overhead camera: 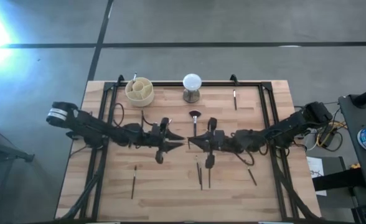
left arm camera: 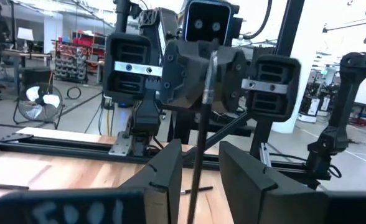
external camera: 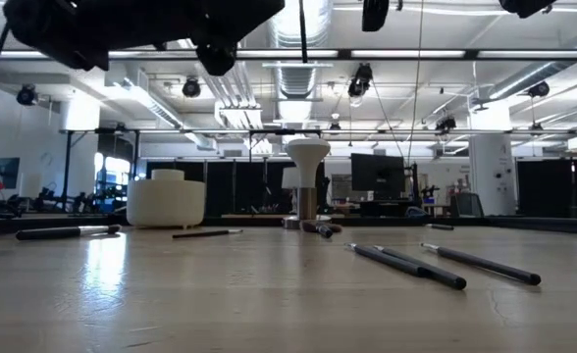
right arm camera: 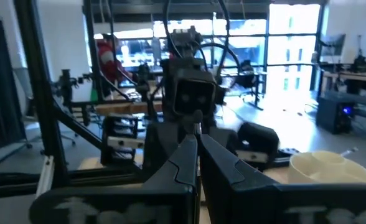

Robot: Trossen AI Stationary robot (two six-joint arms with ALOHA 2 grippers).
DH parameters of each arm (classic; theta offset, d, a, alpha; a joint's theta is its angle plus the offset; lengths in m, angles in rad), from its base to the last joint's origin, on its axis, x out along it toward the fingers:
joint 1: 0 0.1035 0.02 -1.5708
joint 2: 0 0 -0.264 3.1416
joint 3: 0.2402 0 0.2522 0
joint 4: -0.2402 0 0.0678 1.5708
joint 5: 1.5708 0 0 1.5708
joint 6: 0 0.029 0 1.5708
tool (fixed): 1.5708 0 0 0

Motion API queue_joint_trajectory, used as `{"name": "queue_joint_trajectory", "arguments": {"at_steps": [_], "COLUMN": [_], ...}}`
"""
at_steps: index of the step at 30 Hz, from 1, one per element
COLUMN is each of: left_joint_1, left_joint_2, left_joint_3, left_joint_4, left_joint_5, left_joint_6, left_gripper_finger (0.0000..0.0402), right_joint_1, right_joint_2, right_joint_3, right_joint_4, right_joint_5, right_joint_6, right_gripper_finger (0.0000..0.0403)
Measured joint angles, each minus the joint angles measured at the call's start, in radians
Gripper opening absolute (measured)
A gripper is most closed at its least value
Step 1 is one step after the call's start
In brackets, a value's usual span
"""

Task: Put items in baskets/containers
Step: Put the eyeshadow brush into the organizer

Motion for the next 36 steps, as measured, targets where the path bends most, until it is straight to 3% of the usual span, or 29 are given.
{"name": "queue_joint_trajectory", "arguments": {"at_steps": [12, 15, 19, 24, 29, 32, 36], "left_joint_1": [0.000, 0.000, -0.003, 0.000, 0.021, 0.069, 0.204], "left_joint_2": [0.118, 0.098, 0.052, -0.047, -0.168, -0.259, -0.391], "left_joint_3": [0.138, 0.138, 0.133, 0.132, 0.116, 0.071, -0.023], "left_joint_4": [-0.004, -0.035, -0.114, -0.287, -0.471, -0.516, -0.526], "left_joint_5": [0.009, -0.031, -0.097, -0.257, -0.527, -0.636, -0.696], "left_joint_6": [0.070, 0.076, 0.089, 0.136, 0.190, 0.209, 0.211], "left_gripper_finger": [0.0098, 0.0077, 0.0020, 0.0013, 0.0012, 0.0012, 0.0012], "right_joint_1": [0.000, 0.000, -0.003, 0.002, -0.002, 0.000, 0.000], "right_joint_2": [0.000, 0.000, 0.000, -0.004, -0.032, -0.056, -0.077], "right_joint_3": [0.000, 0.000, 0.000, 0.000, 0.000, 0.000, -0.004], "right_joint_4": [0.013, 0.012, 0.006, -0.025, -0.110, -0.192, -0.236], "right_joint_5": [-0.016, -0.031, -0.022, 0.059, 0.146, 0.149, 0.153], "right_joint_6": [-0.056, -0.073, -0.086, -0.101, -0.148, -0.153, -0.150], "right_gripper_finger": [0.0008, 0.0008, 0.0008, 0.0014, 0.0035, 0.0042, 0.0040]}}
